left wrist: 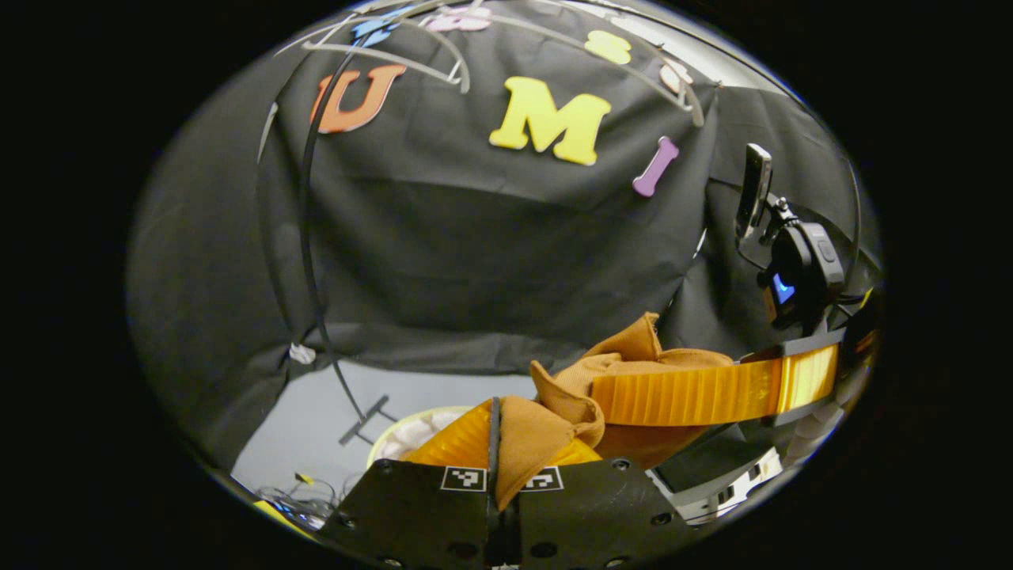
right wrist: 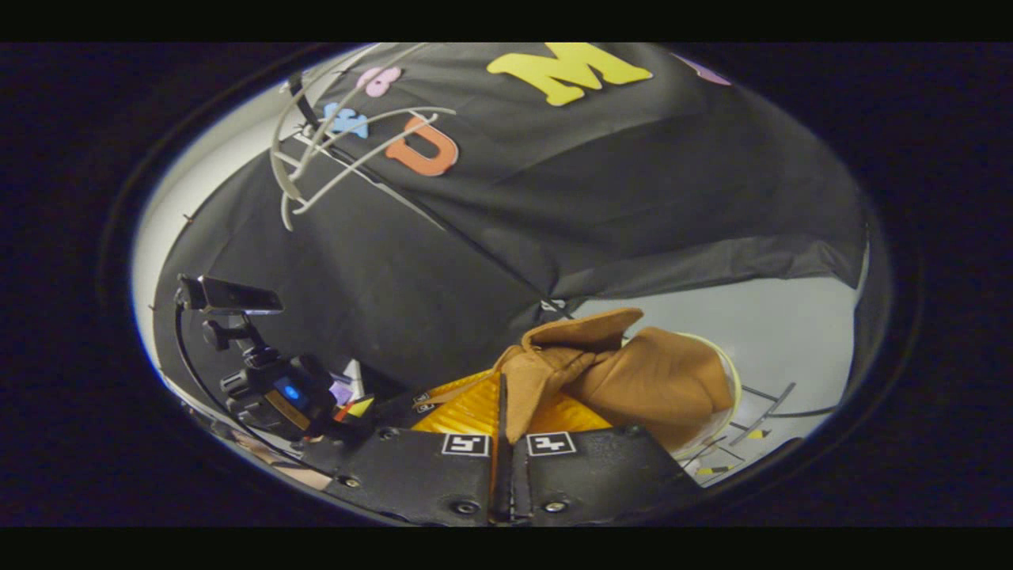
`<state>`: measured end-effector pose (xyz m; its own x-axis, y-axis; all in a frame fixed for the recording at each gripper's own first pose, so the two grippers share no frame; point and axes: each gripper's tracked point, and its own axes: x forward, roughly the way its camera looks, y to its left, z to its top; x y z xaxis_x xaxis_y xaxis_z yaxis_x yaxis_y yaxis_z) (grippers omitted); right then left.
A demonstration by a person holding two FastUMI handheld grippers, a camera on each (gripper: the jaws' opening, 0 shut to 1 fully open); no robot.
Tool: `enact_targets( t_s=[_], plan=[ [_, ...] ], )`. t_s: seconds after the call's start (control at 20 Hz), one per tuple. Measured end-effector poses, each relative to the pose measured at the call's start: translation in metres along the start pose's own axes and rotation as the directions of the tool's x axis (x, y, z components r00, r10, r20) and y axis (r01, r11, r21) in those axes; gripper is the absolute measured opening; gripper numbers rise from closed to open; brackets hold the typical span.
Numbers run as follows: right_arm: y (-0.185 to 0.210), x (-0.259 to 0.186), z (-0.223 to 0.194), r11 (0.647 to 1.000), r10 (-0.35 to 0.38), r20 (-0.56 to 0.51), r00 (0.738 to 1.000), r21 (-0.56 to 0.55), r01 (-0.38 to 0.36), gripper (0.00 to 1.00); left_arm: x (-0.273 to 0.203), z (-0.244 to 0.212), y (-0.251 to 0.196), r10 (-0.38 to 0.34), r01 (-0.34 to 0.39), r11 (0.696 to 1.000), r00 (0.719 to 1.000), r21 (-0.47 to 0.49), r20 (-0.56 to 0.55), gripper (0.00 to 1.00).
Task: Grasp the clothes on the hanger with both hands and then place them into the laundry hamper below.
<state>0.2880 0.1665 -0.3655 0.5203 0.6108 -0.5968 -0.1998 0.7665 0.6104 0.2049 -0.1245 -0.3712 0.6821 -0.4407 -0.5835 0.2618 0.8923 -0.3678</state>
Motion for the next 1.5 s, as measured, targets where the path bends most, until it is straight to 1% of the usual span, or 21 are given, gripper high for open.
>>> enact_targets(
  t_s=[0.1,0.2,0.3,0.4,0.45,0.55,0.65,0.75,0.85,0.9,0.95,1.0,1.1,1.15,1.2,1.25,1.3,1.35,1.4,1.45,1.5],
  plan=[
    [-0.022,0.017,-0.032,0.999,-0.042,-0.067,0.997,0.028,0.044,0.05,0.003,-0.034,0.007,0.019,-0.023,0.999,0.997,-0.043,-0.077,0.05],
    [-0.041,0.027,-0.067,0.995,-0.079,-0.134,0.988,0.042,0.085,0.05,0.004,-0.068,0.014,0.04,-0.051,0.996,0.988,-0.073,-0.151,0.05],
    [-0.052,0.036,-0.089,0.992,-0.109,-0.167,0.98,0.043,0.117,0.04,0.005,-0.1,0.021,0.056,-0.08,0.992,0.975,-0.102,-0.216,0.05],
    [-0.079,0.044,-0.114,0.981,-0.175,-0.217,0.96,0.048,0.19,0.05,0.003,-0.125,0.024,0.083,-0.118,0.987,0.955,-0.108,-0.285,0.06],
    [-0.087,0.044,-0.123,0.975,-0.193,-0.237,0.952,0.06,0.212,0.04,0.003,-0.135,0.024,0.077,-0.118,0.986,0.949,-0.117,-0.306,0.06],
    [-0.092,0.046,-0.125,0.969,-0.211,-0.239,0.948,0.078,0.235,0.04,0.001,-0.14,0.021,0.079,-0.117,0.988,0.944,-0.101,-0.319,0.06],
    [-0.097,0.045,-0.12,0.965,-0.232,-0.229,0.945,0.069,0.254,0.05,0.0,-0.141,0.025,0.085,-0.117,0.99,0.941,-0.08,-0.327,0.06],
    [-0.104,0.042,-0.116,0.957,-0.268,-0.22,0.938,0.054,0.286,0.05,-0.001,-0.141,0.031,0.105,-0.137,0.988,0.939,-0.076,-0.327,0.07],
    [-0.103,0.039,-0.112,0.951,-0.279,-0.201,0.939,0.073,0.299,0.05,-0.002,-0.145,0.039,0.124,-0.158,0.984,0.936,-0.077,-0.33,0.07],
    [-0.104,0.038,-0.109,0.95,-0.284,-0.189,0.94,0.079,0.303,0.06,-0.003,-0.143,0.036,0.12,-0.153,0.985,0.937,-0.078,-0.328,0.08],
    [-0.105,0.037,-0.11,0.948,-0.29,-0.184,0.939,0.079,0.308,0.06,-0.003,-0.145,0.037,0.112,-0.146,0.986,0.935,-0.078,-0.335,0.05],
    [-0.106,0.036,-0.108,0.949,-0.29,-0.173,0.941,0.077,0.307,0.25,-0.004,-0.145,0.038,0.112,-0.147,0.986,0.932,-0.076,-0.345,0.22],
    [-0.109,0.032,-0.104,0.947,-0.305,-0.156,0.94,0.06,0.317,0.63,-0.007,-0.141,0.044,0.128,-0.16,0.984,0.934,-0.072,-0.335,0.74],
    [-0.108,0.03,-0.102,0.946,-0.308,-0.149,0.94,0.055,0.319,0.71,-0.009,-0.141,0.046,0.131,-0.167,0.983,0.933,-0.081,-0.334,1.0],
    [-0.108,0.027,-0.102,0.944,-0.317,-0.144,0.937,0.05,0.327,0.79,-0.012,-0.143,0.048,0.136,-0.173,0.981,0.933,-0.084,-0.333,1.0],
    [-0.11,0.025,-0.101,0.941,-0.326,-0.138,0.935,0.046,0.334,0.82,-0.016,-0.145,0.051,0.145,-0.182,0.98,0.931,-0.081,-0.335,0.96],
    [-0.113,0.025,-0.101,0.939,-0.332,-0.134,0.934,0.048,0.341,0.84,-0.018,-0.148,0.055,0.153,-0.19,0.978,0.928,-0.08,-0.339,0.96],
    [-0.113,0.024,-0.103,0.936,-0.339,-0.138,0.931,0.05,0.348,0.87,-0.02,-0.15,0.057,0.157,-0.196,0.977,0.925,-0.08,-0.345,1.0],
    [-0.114,0.022,-0.104,0.931,-0.355,-0.138,0.925,0.039,0.363,0.88,-0.022,-0.153,0.058,0.16,-0.2,0.976,0.924,-0.082,-0.348,1.0],
    [-0.117,0.019,-0.101,0.927,-0.37,-0.122,0.921,0.018,0.375,0.88,-0.026,-0.153,0.059,0.161,-0.202,0.976,0.924,-0.085,-0.346,0.96],
    [-0.121,0.015,-0.1,0.923,-0.383,-0.111,0.917,-0.007,0.384,0.88,-0.028,-0.155,0.061,0.166,-0.207,0.975,0.924,-0.086,-0.343,0.96]
  ],
)
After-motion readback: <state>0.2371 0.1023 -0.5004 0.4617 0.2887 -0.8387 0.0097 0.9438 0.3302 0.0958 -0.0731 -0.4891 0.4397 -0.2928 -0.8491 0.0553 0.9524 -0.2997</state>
